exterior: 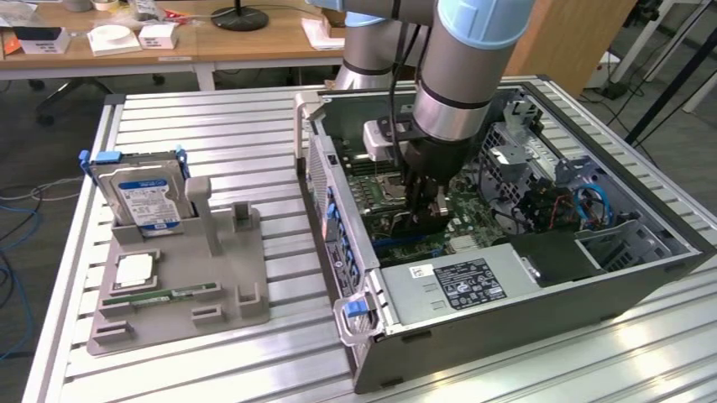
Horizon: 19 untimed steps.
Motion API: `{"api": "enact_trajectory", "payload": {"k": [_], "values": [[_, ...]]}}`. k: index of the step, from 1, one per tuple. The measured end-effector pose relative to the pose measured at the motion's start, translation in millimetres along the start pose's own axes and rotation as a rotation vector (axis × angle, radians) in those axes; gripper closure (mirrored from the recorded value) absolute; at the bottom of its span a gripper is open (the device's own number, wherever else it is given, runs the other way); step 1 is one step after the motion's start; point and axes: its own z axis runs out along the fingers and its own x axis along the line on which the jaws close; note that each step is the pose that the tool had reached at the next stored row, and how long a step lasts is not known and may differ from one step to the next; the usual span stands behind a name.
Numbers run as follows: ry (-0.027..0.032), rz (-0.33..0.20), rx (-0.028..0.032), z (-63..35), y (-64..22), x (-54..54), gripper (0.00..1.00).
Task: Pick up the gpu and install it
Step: 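Insert the gpu into the slot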
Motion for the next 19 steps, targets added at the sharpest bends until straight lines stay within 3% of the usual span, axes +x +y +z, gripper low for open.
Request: {"api": "enact_trajectory", "payload": {"k": [8,12,19], "values": [[0.0001,-0.001,0.0009,0.3,1.2,0.2,0.74],[0.0005,-0.003,0.0145,3.2,1.7,0.5,0.74],[-0.0008,-0.004,0.0190,4.9,3.4,0.5,0.74]]}}
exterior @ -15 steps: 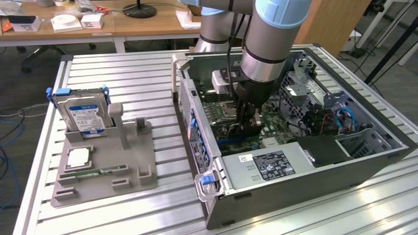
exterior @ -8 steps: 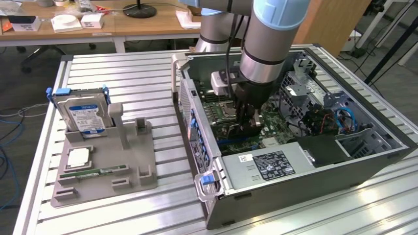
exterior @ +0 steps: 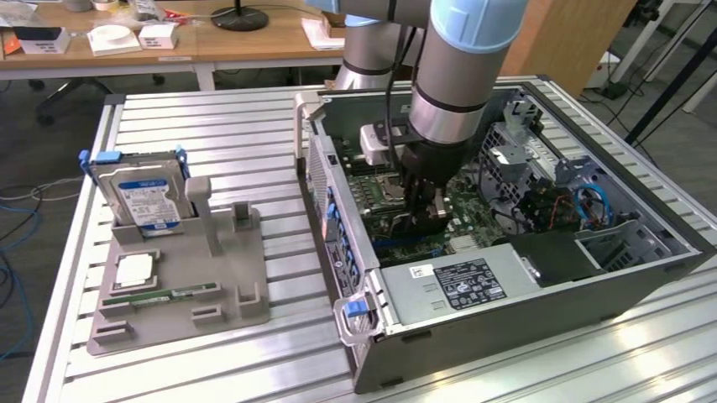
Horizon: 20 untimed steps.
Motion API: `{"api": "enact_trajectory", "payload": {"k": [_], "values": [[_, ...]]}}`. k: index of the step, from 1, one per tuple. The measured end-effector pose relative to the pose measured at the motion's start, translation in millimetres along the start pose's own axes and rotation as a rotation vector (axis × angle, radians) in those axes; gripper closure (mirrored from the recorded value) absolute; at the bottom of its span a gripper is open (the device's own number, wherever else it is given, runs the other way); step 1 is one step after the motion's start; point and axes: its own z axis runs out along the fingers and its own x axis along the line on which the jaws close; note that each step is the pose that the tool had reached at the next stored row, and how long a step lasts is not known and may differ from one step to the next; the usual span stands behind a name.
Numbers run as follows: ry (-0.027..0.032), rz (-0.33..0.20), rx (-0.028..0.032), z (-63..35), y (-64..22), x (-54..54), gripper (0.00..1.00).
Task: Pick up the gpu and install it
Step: 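Insert the gpu into the slot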
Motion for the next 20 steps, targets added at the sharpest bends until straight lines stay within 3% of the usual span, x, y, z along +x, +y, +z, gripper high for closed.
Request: {"api": "enact_trajectory", "payload": {"k": [4,11,20], "values": [[-0.0001,0.000,0.0050,2.3,1.2,0.2,0.74],[-0.0035,0.000,0.0053,0.6,1.5,-0.3,0.74],[-0.0026,0.000,0.0040,-2.8,1.4,-0.1,0.74]]}}
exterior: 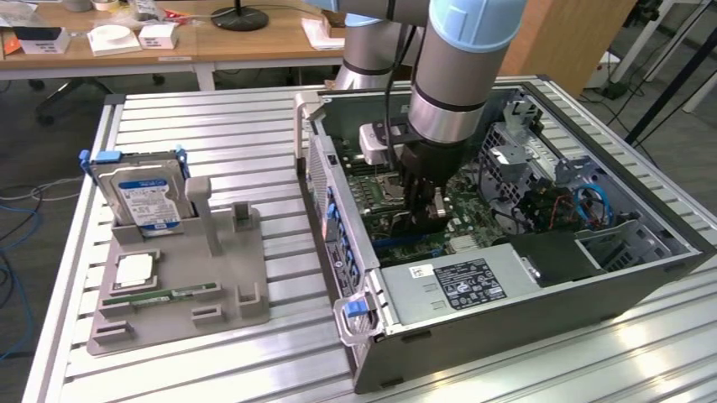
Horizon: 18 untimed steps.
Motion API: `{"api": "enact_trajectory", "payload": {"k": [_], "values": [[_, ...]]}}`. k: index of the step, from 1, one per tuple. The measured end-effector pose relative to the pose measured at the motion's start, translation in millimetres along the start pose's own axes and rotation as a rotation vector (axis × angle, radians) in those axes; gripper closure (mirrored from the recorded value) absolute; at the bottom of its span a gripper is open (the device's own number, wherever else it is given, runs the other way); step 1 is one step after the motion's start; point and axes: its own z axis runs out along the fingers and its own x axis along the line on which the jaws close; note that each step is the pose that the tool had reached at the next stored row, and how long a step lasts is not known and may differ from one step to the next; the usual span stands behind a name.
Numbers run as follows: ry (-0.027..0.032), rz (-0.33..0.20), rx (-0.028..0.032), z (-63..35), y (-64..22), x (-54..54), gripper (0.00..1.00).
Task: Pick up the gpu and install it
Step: 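Insert the gpu into the slot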
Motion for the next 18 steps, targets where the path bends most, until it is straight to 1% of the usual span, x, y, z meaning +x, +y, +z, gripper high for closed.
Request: {"api": "enact_trajectory", "payload": {"k": [7,10,18], "values": [[0.0002,0.000,0.0000,0.2,0.1,-1.7,0.74],[0.0030,0.000,0.0024,6.8,1.1,-1.6,0.74],[0.0025,0.000,0.0028,7.3,1.1,-1.6,0.74]]}}
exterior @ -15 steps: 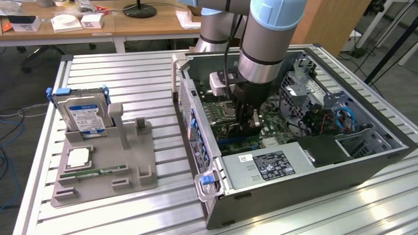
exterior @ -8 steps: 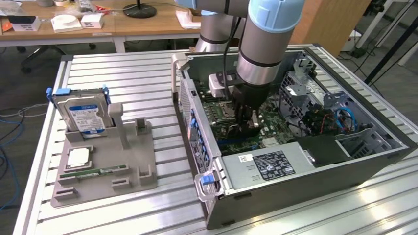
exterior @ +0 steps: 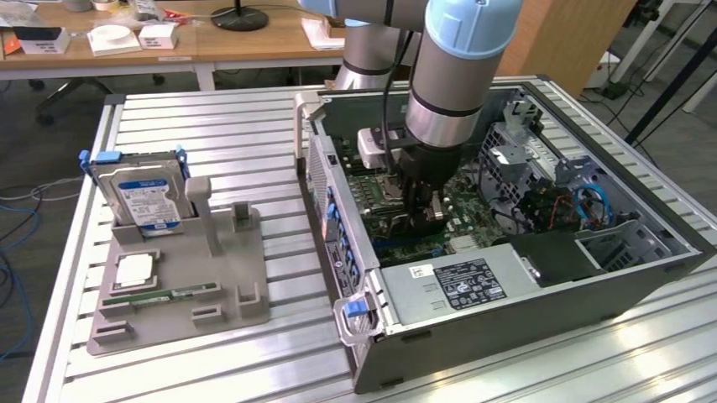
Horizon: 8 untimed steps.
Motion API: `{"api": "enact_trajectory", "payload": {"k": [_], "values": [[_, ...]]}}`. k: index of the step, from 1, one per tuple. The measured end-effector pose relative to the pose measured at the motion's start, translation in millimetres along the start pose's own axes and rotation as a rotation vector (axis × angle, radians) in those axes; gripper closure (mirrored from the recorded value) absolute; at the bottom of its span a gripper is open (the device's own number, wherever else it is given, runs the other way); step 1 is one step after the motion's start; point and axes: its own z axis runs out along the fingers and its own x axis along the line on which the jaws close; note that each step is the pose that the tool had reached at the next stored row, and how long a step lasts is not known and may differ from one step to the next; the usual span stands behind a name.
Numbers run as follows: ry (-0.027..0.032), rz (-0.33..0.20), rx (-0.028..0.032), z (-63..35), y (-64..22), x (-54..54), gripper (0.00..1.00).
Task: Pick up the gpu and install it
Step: 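Insert the gpu into the slot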
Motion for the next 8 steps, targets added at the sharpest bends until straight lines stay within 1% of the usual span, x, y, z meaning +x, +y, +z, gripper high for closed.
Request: {"api": "enact_trajectory", "payload": {"k": [6,8], "values": [[0.0000,0.000,0.0000,0.1,0.0,0.0,0.74],[0.0000,0.000,0.0012,0.4,0.2,0.1,0.74]]}}
